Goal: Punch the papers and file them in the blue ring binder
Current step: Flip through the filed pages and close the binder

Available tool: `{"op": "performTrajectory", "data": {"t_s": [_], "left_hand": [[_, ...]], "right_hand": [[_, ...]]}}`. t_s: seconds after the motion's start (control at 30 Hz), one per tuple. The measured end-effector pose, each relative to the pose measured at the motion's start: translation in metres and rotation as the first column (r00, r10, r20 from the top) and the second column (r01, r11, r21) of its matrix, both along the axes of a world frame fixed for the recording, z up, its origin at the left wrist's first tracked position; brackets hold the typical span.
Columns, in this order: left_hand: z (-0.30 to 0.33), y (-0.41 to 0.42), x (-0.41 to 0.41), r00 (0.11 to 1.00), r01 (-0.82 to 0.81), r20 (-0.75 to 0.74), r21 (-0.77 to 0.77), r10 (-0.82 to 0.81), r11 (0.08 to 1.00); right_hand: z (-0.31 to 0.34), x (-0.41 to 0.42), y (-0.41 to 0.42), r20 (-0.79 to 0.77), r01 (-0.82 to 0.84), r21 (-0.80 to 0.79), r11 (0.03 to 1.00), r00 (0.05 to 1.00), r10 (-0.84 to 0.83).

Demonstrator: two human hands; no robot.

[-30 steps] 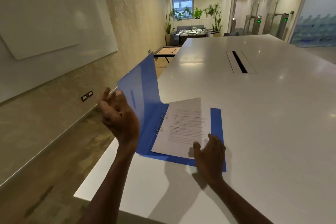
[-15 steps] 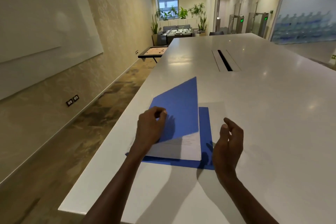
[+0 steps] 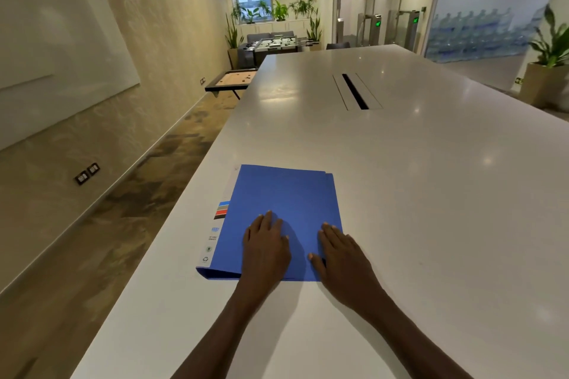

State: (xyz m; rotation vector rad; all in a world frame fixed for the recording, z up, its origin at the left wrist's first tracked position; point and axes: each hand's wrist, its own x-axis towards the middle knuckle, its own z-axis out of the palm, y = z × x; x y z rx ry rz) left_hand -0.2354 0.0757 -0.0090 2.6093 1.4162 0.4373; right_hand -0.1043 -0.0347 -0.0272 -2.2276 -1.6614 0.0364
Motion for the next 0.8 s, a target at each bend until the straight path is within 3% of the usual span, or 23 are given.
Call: {"op": "performTrajectory", "data": {"t_s": [0.13,0.8], "left_hand": [[-0.009,-0.003,0.0,0.997,0.022,-0.074,0.041,-0.019,0.999],[0.004,-0.01,0.001,0.997,0.03,-0.078,-0.001,-0.03,1.0]], "right_hand": [[-0.004,-0.001,0.001,-0.003,0.019,0.004,1.0,1.0,-0.019],[0.0,-0.002,0.0,-0.035,0.025,0.027,0.999,0.999,-0.024]]}}
